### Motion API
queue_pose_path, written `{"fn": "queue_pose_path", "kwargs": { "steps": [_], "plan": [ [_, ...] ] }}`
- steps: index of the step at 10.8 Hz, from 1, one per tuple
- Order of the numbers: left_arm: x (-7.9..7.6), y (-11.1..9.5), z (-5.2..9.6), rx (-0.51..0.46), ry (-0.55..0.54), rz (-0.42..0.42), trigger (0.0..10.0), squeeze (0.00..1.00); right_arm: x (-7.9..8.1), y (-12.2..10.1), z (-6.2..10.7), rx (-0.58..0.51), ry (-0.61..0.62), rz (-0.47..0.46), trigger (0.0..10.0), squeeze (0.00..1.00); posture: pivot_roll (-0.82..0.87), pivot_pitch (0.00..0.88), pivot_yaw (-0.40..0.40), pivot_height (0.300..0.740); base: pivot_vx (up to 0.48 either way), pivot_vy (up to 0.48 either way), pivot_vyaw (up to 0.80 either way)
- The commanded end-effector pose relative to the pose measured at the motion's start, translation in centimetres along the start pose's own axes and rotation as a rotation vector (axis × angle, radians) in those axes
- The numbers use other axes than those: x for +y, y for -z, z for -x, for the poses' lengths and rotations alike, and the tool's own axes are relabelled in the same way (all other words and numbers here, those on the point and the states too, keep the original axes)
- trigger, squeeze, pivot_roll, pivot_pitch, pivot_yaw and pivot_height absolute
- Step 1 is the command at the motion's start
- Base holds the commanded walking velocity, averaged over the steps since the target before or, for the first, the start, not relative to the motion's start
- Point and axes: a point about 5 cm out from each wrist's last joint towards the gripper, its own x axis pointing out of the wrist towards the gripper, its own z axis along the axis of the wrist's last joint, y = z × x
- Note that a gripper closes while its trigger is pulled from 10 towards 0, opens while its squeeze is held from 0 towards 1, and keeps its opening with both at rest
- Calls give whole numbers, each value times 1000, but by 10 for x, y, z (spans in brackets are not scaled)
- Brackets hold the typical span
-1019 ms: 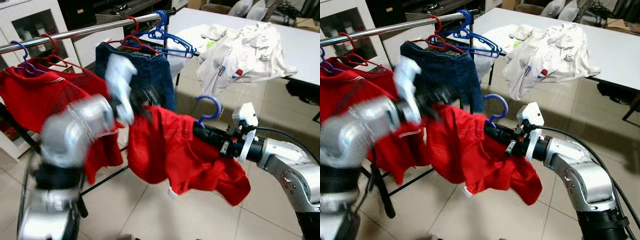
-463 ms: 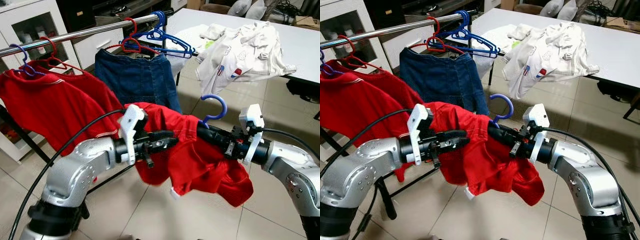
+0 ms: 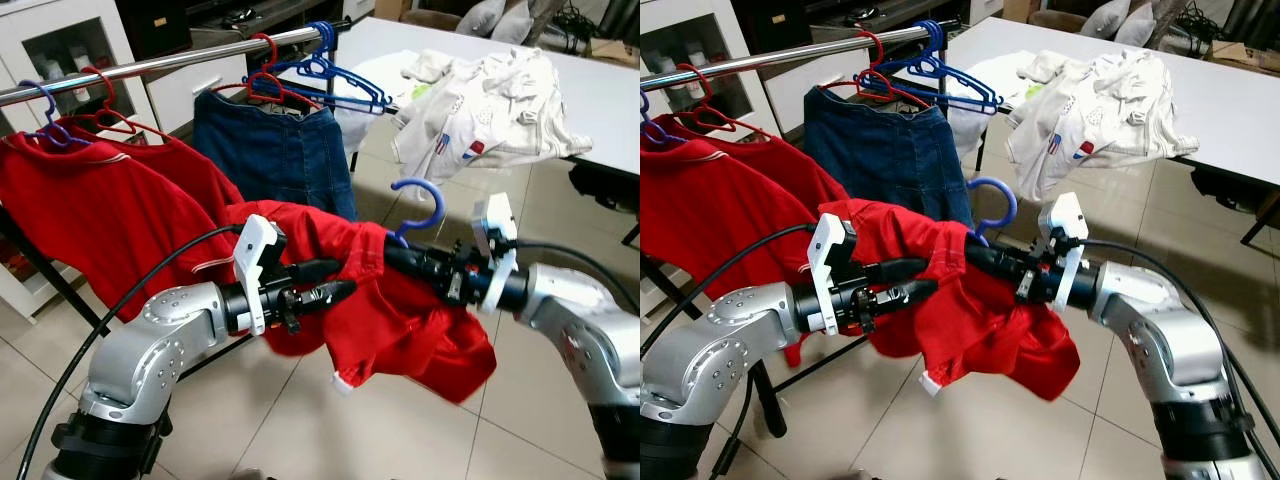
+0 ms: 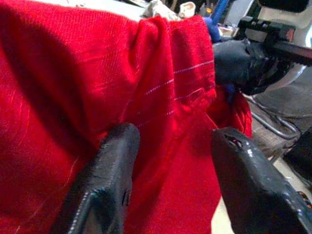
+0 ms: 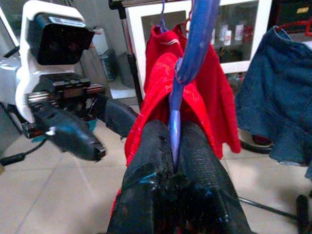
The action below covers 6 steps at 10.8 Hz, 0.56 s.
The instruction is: Hang hanger
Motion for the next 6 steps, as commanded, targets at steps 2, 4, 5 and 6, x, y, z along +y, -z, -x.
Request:
{"fn": "queue_pose_path", "kwargs": {
  "steps": [2,4,5,6],
  "plan": [
    [3,-9,6,-32,-34,-26,10000,1000,-4,-10,-2,-32,-1,42,10000,0,62,10,-18,740,0,0,0],
    [1,-1,-13,-10,-63,-49,10000,749,-1,-11,-10,-54,-24,48,10000,0,73,10,-9,740,0,0,0],
    [6,0,-17,-3,-109,-55,10000,0,0,-11,-11,-58,-26,48,10000,0,72,12,-3,740,0,0,0],
    [13,-2,-20,-16,-181,-53,10000,0,1,-10,-11,-67,-24,46,10000,0,71,16,3,740,0,0,0]
  ]
}}
